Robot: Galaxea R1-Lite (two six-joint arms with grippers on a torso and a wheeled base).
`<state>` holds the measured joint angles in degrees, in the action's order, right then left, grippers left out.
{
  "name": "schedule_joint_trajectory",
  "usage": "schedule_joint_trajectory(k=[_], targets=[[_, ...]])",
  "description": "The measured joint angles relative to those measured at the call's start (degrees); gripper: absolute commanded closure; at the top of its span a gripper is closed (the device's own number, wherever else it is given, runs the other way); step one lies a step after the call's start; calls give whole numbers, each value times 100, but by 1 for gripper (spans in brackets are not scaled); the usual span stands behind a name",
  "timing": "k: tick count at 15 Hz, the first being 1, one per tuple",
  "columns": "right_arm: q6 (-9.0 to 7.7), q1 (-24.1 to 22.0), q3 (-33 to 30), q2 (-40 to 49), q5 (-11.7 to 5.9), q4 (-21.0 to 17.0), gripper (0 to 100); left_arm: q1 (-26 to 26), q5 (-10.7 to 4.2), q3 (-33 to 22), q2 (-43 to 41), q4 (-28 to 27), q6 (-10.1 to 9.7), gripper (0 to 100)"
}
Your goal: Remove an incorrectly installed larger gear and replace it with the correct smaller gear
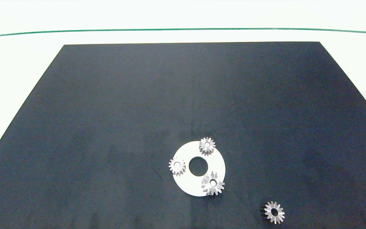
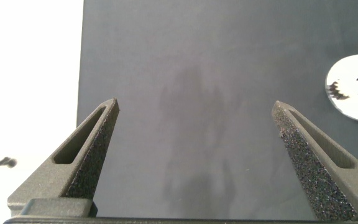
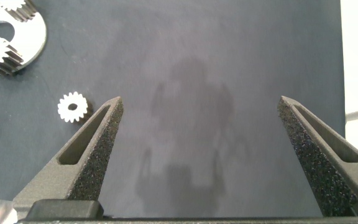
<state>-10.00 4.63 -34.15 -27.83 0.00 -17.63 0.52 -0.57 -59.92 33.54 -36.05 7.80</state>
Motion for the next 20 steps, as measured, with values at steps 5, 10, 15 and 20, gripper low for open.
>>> schedule_joint_trajectory(k=[5, 10, 15, 20], targets=[[-315, 1794, -1831, -2387, -162, -883, 0, 402, -173, -2605, 1808, -2450, 21, 0], [-345, 3646, -3237, -4606, -711, -1302, 0, 525, -223, -2727, 2225, -2570, -28, 0], [-367, 4656, -4432, -6318, -1054, -2037, 0, 534, -227, -2754, 2155, -2577, 44, 0], [-380, 4881, -4918, -7352, -1438, -2187, 0, 536, -229, -2754, 2087, -2569, 73, 0]])
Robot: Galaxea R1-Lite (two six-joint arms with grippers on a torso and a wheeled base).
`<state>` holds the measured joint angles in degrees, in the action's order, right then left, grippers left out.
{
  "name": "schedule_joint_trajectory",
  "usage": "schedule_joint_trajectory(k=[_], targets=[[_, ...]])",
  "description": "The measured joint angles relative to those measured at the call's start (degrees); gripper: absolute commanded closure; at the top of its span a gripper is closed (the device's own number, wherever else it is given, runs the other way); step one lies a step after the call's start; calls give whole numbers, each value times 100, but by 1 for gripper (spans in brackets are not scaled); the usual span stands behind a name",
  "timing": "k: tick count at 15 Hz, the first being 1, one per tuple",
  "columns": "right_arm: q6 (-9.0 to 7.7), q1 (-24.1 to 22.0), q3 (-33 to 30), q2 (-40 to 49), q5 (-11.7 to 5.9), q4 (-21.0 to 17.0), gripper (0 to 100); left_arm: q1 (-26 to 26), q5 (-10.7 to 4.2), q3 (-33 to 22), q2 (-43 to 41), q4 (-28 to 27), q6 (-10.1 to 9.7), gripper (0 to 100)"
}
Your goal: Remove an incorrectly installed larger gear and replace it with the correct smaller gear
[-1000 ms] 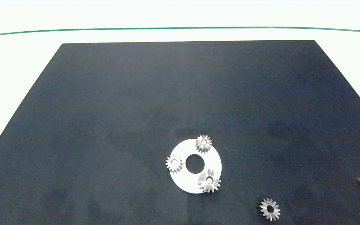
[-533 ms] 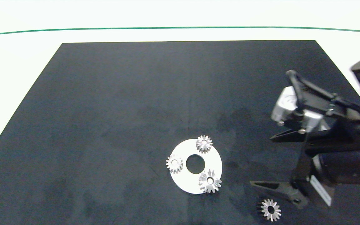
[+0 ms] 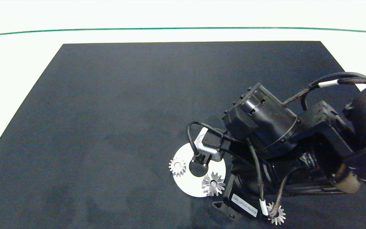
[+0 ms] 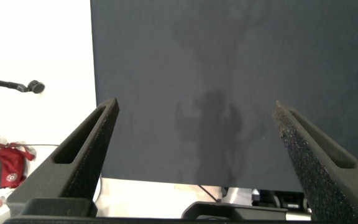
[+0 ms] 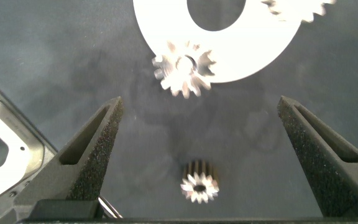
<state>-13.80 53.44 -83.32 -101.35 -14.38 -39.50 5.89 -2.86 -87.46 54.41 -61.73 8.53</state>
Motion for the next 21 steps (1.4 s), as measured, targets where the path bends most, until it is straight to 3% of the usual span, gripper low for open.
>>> schedule_joint_trajectory(k=[2, 4, 6, 21], targets=[[-2, 0, -112, -250, -16, -88, 0, 0, 0, -5, -35, 10, 1, 0], [-4, 13, -184, -441, -250, -154, 2, -5, 0, -6, -52, 10, 1, 0], [-6, 22, -234, -603, -372, -162, 5, -9, 2, -9, -59, 11, 4, 0], [-33, 85, -488, -1058, -418, -166, 36, -20, 9, 17, -79, 11, 48, 0]])
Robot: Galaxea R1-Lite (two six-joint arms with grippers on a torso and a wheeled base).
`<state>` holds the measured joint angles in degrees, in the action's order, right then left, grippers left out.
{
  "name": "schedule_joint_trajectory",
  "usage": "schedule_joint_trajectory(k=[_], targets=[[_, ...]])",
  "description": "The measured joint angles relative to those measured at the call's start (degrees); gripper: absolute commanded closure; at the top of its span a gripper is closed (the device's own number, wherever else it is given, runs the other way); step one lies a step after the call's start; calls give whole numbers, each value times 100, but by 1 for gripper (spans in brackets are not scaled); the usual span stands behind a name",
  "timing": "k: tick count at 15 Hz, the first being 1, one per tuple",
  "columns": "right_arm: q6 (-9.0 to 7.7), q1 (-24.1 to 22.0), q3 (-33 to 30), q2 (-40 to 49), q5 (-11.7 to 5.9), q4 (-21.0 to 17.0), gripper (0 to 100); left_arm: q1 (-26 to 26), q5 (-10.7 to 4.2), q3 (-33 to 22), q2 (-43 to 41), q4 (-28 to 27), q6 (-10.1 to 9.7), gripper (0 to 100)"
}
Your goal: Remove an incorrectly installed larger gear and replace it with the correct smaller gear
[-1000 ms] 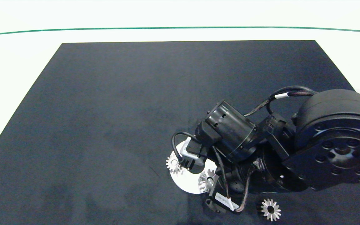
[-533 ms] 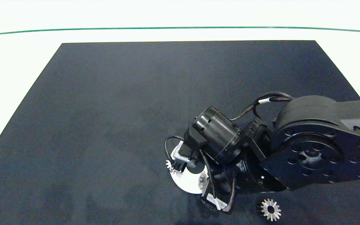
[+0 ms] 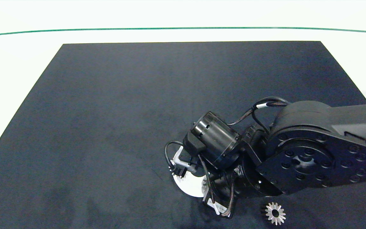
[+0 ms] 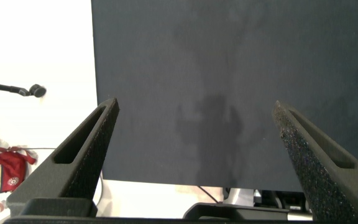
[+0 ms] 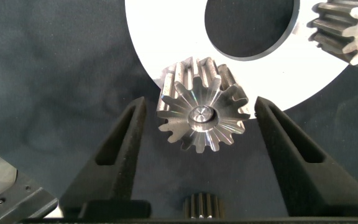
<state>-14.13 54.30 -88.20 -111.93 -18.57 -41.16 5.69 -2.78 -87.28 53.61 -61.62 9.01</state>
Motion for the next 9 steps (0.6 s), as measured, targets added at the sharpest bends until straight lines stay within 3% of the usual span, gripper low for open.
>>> schedule_joint_trajectory(k=[9], targets=[[0, -35, 11, -80, -15, -5, 54, 1, 2, 0, -6, 0, -2, 0]])
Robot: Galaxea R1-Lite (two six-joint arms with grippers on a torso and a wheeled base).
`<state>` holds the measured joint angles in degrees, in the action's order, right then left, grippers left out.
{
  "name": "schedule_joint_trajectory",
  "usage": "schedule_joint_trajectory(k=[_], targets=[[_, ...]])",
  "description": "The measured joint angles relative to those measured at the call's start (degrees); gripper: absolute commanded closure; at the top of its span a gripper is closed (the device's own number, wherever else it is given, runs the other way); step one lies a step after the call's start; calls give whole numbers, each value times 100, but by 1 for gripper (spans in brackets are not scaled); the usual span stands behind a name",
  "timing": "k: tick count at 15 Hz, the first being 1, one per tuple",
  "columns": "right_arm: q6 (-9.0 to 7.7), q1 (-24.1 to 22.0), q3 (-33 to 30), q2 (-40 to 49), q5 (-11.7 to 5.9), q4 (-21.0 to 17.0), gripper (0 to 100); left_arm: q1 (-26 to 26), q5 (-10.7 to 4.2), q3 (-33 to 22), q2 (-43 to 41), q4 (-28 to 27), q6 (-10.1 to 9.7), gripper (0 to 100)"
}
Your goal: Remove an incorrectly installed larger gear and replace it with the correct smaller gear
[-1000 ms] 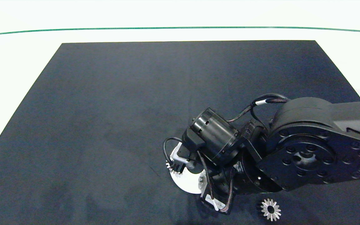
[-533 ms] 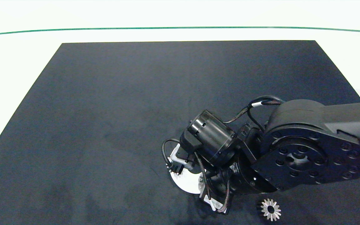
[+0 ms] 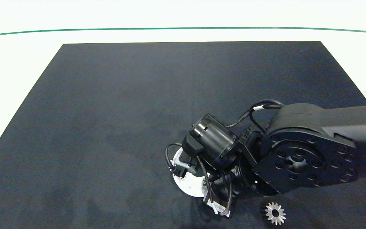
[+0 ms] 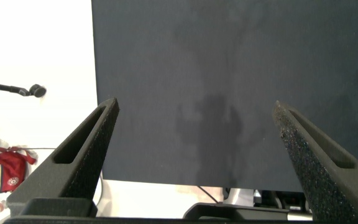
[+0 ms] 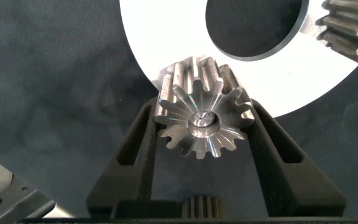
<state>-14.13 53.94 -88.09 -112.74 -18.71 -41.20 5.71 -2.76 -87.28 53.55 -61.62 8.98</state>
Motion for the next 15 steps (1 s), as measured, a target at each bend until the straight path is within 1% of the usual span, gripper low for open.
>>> schedule_joint_trajectory(k=[2, 10, 15], targets=[[-1, 0, 0, 0, 0, 0, 57, 2, 0, 0, -2, 0, 0, 0], [-23, 18, 20, 133, 6, -11, 57, 7, 0, 0, -6, 0, 0, 0], [-20, 27, 63, 205, -22, -6, 57, 7, 0, 10, -17, 0, 2, 0]])
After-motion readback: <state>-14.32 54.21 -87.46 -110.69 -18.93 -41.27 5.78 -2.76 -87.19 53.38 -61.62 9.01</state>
